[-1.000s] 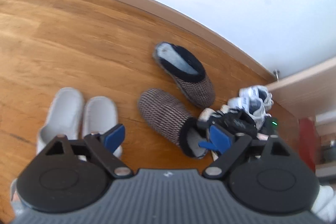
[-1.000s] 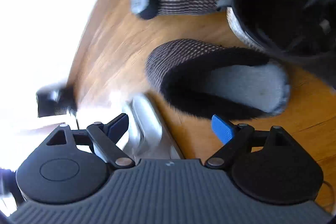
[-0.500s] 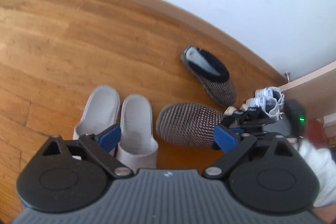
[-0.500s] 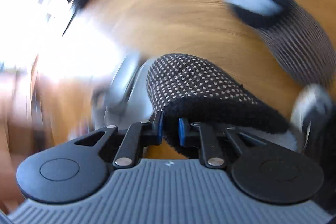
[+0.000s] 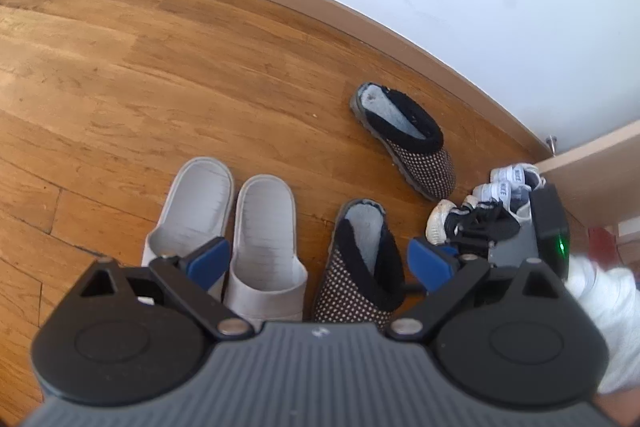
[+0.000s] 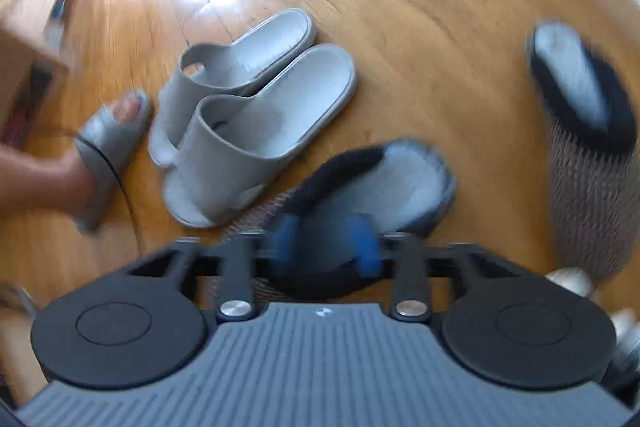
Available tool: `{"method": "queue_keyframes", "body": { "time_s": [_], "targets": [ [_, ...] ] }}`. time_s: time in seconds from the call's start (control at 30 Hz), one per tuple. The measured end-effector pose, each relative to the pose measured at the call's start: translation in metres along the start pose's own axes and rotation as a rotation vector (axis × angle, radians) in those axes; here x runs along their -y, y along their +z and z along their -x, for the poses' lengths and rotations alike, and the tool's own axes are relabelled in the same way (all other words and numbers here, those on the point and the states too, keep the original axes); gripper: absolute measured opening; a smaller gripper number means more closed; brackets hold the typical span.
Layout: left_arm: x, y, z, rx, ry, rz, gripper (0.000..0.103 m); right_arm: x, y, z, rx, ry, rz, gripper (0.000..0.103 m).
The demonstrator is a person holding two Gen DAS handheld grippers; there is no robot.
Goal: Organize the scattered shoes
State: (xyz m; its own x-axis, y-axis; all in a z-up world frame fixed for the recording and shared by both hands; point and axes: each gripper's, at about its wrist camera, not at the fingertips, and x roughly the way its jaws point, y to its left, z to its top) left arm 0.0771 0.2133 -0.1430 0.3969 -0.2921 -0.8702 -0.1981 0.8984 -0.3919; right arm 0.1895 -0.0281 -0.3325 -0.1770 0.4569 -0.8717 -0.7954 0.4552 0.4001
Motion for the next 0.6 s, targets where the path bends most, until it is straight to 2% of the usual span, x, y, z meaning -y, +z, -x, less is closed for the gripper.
{"method": "queue_keyframes", "body": {
  "time_s": [0.07,0.13,0.17,0.2,0.23,0.3,0.33,0.37,0.4,0.47,0.5,0.57,0.6],
  "targets": [
    [0.004,-0.002,-0.001,0.005,0.022,-0.039,0.097,-0.006,-0.018,-0.001,0.007,0.056,-0.026,0.077],
    [0.007,-0.003,-0.003,0.005,0.04,-0.068,0.097,-0.014,-0.023,-0.013,-0.012,-0.023,-0.075,0.084],
    [0.007,-0.004,-0.005,-0.002,0.042,-0.066,0.097,-0.019,-0.025,-0.02,-0.023,-0.072,-0.103,0.085],
    [0.007,-0.004,-0.007,-0.01,0.041,-0.062,0.097,-0.018,-0.026,-0.031,-0.056,-0.142,-0.194,0.085],
    [0.007,-0.005,-0.009,-0.016,0.038,-0.057,0.097,-0.009,-0.028,-0.042,-0.092,-0.168,-0.34,0.085],
    [0.007,-0.006,-0.01,-0.026,0.033,-0.055,0.097,0.007,-0.034,-0.057,-0.099,-0.12,-0.551,0.082],
    [0.007,-0.007,-0.01,-0.03,0.032,-0.055,0.097,0.012,-0.037,-0.067,-0.083,-0.084,-0.597,0.065],
    [0.007,-0.007,-0.01,-0.031,0.034,-0.059,0.097,0.009,-0.036,-0.073,-0.077,-0.089,-0.554,0.058],
    [0.007,-0.007,-0.009,-0.03,0.034,-0.059,0.097,0.003,-0.035,-0.078,-0.076,-0.112,-0.484,0.055],
    [0.005,-0.007,-0.007,-0.027,0.031,-0.053,0.098,-0.02,-0.03,-0.075,-0.038,-0.131,-0.308,0.043],
    [0.004,-0.006,-0.007,-0.026,0.031,-0.048,0.098,-0.027,-0.028,-0.073,-0.015,-0.128,-0.26,0.041],
    [0.003,-0.005,-0.008,-0.025,0.035,-0.035,0.098,-0.031,-0.027,-0.072,0.017,-0.104,-0.249,0.037],
    [0.003,-0.005,-0.009,-0.027,0.035,-0.032,0.098,-0.028,-0.025,-0.074,0.018,-0.089,-0.308,0.037]
  ]
}}
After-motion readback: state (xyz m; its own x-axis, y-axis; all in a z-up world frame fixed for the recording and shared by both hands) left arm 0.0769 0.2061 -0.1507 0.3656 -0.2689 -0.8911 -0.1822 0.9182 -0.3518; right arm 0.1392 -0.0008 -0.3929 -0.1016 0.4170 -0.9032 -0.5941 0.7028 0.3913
